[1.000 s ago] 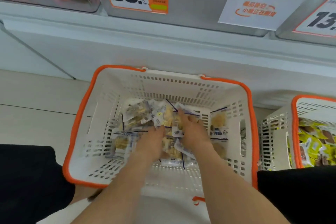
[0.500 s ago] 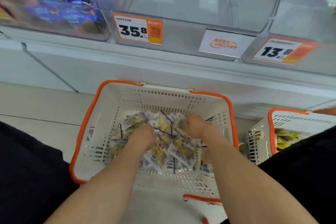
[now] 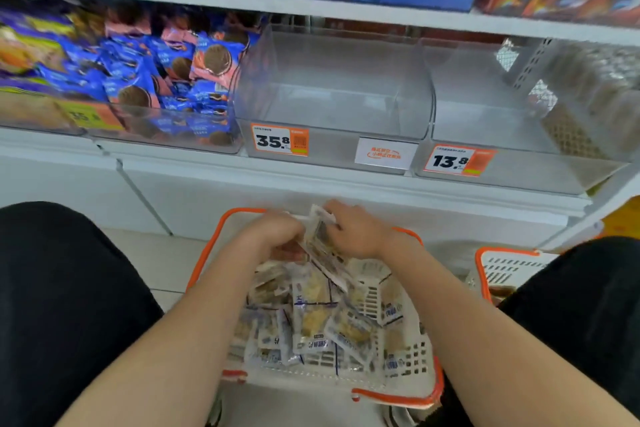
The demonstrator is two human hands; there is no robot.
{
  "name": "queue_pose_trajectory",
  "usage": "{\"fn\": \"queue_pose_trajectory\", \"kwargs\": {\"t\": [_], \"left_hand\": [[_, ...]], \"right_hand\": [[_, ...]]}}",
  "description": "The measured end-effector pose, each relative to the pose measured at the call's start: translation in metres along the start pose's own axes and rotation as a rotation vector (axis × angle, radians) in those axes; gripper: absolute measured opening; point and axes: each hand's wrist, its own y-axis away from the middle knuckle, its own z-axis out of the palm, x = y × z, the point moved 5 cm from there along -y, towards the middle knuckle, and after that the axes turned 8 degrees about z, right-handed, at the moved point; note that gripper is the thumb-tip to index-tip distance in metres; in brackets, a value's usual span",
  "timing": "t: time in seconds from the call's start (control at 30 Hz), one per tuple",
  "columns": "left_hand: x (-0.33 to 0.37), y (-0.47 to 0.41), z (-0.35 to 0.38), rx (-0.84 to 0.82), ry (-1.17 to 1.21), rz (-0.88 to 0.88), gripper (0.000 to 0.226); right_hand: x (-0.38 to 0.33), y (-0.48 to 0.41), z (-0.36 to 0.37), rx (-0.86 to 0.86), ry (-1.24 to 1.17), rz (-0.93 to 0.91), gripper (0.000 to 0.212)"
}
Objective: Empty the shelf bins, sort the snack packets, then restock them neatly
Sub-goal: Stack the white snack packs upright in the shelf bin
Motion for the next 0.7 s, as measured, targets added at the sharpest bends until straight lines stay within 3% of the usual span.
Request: {"fn": "queue_pose_trajectory", "kwargs": {"t": [0.07, 0.17, 0.27, 0.37, 0.5, 0.63, 0.7], "left_hand": [[0.027, 0.011, -0.009, 0.005, 0.100, 0.011, 0.016], [0.062, 0.026, -0.021, -0.033, 0.244, 0.027, 0.018], [0.093, 0.037, -0.034, -0.061, 0.213, 0.032, 0.016], [0.129, 0.050, -0.050, 0.026, -0.101, 0.102, 0.033], [0.177, 0.053, -0.072, 0.323, -0.285, 0.454, 0.036], [0.200, 0.039, -0.078, 0.364, -0.422, 0.696, 0.030], [0.208, 0.031, -0.080, 0.387, -0.370, 0.750, 0.032]], "right_hand": [[-0.019, 0.008, -0.030, -0.039, -0.011, -0.039, 0.042], [-0.044, 0.013, -0.064, -0.065, 0.147, -0.111, 0.061], [-0.067, 0.003, -0.099, 0.019, 0.332, -0.188, 0.046], [-0.087, -0.008, -0.137, -0.045, 0.371, -0.226, 0.027], [-0.094, -0.017, -0.173, -0.075, 0.205, -0.279, 0.015], [-0.080, -0.028, -0.194, 0.034, -0.083, -0.243, 0.014], [-0.071, -0.034, -0.203, 0.083, -0.290, -0.204, 0.031]]}}
